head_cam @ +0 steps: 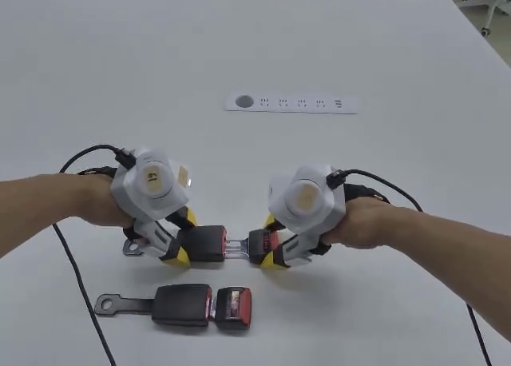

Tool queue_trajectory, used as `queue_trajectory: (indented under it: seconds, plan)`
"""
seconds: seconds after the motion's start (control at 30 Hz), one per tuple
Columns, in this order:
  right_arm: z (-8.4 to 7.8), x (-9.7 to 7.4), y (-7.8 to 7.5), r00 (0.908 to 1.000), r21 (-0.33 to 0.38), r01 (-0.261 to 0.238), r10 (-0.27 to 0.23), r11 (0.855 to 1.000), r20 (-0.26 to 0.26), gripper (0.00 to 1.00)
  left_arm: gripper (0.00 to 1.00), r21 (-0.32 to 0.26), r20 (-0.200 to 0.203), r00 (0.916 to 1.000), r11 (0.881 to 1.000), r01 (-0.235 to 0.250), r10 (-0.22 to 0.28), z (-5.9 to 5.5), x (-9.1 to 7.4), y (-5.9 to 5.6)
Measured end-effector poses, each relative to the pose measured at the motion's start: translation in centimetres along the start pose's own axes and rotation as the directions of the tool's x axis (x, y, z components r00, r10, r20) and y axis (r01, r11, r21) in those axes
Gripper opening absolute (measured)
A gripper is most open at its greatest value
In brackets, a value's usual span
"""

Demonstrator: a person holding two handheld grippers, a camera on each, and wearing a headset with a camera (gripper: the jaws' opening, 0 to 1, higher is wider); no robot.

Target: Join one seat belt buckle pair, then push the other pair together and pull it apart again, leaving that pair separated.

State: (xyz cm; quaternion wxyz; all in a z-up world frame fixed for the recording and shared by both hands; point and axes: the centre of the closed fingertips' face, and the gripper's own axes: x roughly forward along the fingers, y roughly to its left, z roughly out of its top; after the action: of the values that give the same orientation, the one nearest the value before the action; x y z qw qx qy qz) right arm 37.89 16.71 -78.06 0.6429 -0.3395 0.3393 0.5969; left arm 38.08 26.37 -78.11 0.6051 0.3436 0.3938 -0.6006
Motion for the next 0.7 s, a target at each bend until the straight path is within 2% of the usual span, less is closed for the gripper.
queue_trajectory:
  seconds: [0.03, 0.27, 0.5, 0.57, 0.7]
  plan:
    - [0.2, -0.5, 0.1, 1.0000, -0.001, 0.000, 0.000, 1.000, -0.001, 0.31, 0.32, 0.001, 0.000, 1.0000, 1.000, -0.001, 0.001, 0.0, 0.0, 0.0]
    - [-0.9, -0.5, -0.1, 0.9999, 0.004, 0.004, -0.004, 1.000, -0.012, 0.31, 0.32, 0.006, -0.004, 1.0000, 1.000, 0.000, 0.000, 0.0, 0.0, -0.1]
    - [-1.5, -1.2, -0.1, 0.9998, 0.012, 0.008, -0.008, 1.000, -0.020, 0.32, 0.32, 0.012, -0.008, 1.0000, 1.000, 0.003, -0.003, -0.1, -0.1, 0.0]
    - [-1.6, -1.6, 0.0, 0.9997, 0.015, 0.010, -0.010, 1.000, -0.022, 0.32, 0.32, 0.013, -0.008, 1.0000, 1.000, 0.003, -0.003, 0.3, 0.0, -0.4]
    - [-2.1, -1.7, -0.2, 0.9997, 0.017, 0.012, -0.012, 1.000, -0.023, 0.32, 0.32, 0.014, -0.008, 1.0000, 1.000, 0.003, -0.003, 0.1, -0.1, -0.2]
